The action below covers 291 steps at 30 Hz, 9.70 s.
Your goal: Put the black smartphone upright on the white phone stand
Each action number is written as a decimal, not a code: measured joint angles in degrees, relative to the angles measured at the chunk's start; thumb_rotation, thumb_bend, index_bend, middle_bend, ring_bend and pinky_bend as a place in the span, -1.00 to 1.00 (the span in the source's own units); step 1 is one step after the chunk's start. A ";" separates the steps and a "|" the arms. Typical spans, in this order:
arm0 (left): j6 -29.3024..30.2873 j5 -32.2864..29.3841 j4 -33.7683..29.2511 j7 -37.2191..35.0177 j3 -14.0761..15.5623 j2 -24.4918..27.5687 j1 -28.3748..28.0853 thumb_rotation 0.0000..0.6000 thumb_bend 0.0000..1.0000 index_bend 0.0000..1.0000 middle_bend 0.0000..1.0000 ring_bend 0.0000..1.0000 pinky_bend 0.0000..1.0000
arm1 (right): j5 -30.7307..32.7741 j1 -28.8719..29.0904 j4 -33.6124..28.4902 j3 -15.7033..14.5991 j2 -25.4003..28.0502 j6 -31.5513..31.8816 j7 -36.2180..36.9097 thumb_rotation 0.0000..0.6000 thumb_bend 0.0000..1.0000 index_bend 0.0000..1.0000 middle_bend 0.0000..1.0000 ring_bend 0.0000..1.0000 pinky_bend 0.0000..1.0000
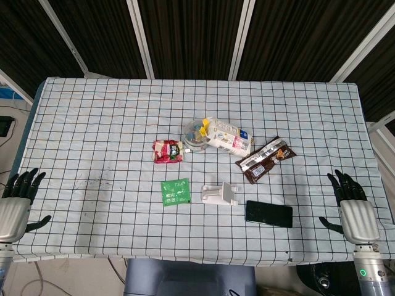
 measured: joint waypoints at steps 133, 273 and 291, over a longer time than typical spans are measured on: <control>-0.13 -0.38 -0.68 -0.90 0.03 0.74 0.11 1.00 -1.00 -1.00 -1.00 -1.00 -1.00 | 37.48 13.67 -7.29 2.36 -22.53 -11.56 -29.41 1.00 -0.50 -0.29 -0.50 -0.93 -0.72; -0.93 -3.40 -0.38 1.60 -1.07 -1.03 -0.28 1.00 -1.00 -1.00 -1.00 -1.00 -1.00 | 2.34 19.10 16.01 7.22 -30.68 -15.24 48.07 1.00 -0.32 0.26 0.11 -0.23 -0.23; -0.90 -3.50 -0.34 1.46 -1.08 -1.01 -0.25 1.00 -1.00 -1.00 -1.00 -1.00 -1.00 | 2.55 19.25 17.48 6.30 -32.55 -15.32 51.37 1.00 -0.30 0.21 0.05 -0.30 -0.23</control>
